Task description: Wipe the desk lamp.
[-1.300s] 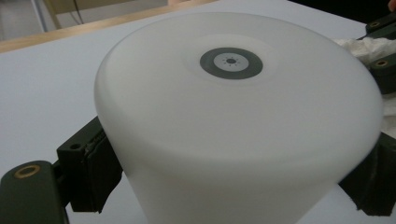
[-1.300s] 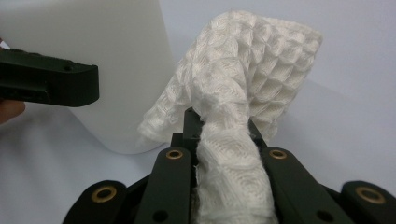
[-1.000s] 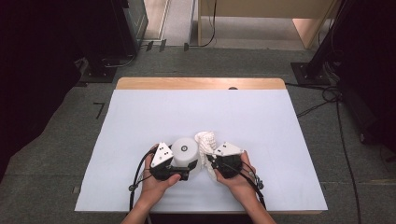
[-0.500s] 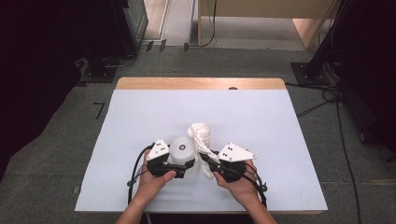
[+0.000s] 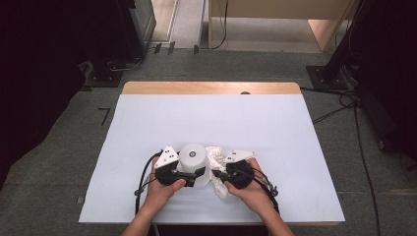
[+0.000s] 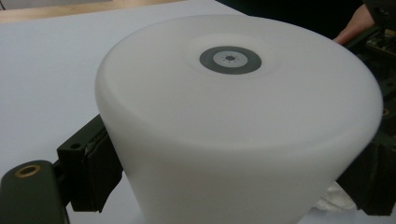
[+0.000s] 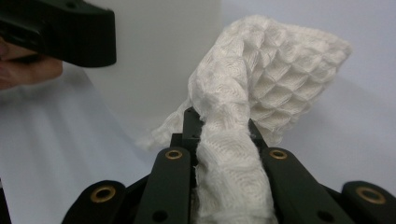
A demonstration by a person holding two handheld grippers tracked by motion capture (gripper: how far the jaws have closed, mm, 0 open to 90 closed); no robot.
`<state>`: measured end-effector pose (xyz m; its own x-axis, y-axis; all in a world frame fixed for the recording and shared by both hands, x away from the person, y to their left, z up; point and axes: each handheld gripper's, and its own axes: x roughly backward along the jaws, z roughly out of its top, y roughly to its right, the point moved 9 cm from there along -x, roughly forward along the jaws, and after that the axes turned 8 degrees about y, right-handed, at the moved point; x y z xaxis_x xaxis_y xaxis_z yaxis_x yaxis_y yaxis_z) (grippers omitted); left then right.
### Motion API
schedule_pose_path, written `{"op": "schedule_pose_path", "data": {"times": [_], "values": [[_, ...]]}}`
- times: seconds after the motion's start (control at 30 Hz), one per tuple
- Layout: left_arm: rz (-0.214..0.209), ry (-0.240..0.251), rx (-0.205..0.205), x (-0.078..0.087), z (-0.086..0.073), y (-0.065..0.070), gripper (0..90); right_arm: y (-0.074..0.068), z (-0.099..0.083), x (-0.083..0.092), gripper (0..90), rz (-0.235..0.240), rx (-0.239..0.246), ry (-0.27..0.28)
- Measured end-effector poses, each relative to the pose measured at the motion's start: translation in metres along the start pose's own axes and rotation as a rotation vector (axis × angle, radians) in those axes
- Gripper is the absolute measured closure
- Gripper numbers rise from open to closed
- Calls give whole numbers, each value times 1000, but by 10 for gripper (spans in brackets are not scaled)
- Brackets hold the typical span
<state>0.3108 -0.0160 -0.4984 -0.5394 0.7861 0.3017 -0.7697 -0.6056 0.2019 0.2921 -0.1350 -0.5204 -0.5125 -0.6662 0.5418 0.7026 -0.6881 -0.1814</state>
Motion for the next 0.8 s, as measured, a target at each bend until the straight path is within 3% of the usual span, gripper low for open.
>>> {"op": "schedule_pose_path", "data": {"times": [0.1, 0.2, 0.27, 0.37, 0.53, 0.6, 0.7, 0.8], "values": [[-1, -1, -9, 0, 0, 1, 85, -4, 15, 9, 792, -12, 8, 104], [3, -4, -22, -1, -1, 2, 85, -13, 35, 24, 791, -22, 48, 225], [3, -4, -22, -1, -1, 2, 85, -18, 43, 31, 791, -26, 73, 267], [5, -4, -21, -1, -1, 2, 85, -19, 39, 28, 792, -28, 83, 229], [2, 0, -2, 0, 0, 0, 85, -9, 12, 7, 793, -26, 50, 56], [1, -2, -15, 0, 0, 1, 85, -6, 5, 2, 793, -19, 41, 21], [3, -3, -34, -1, -1, 3, 85, -3, 7, 4, 794, -32, 40, 38], [-1, -6, -58, -1, -2, 4, 85, -6, 22, 13, 793, -40, 42, 147]]}}
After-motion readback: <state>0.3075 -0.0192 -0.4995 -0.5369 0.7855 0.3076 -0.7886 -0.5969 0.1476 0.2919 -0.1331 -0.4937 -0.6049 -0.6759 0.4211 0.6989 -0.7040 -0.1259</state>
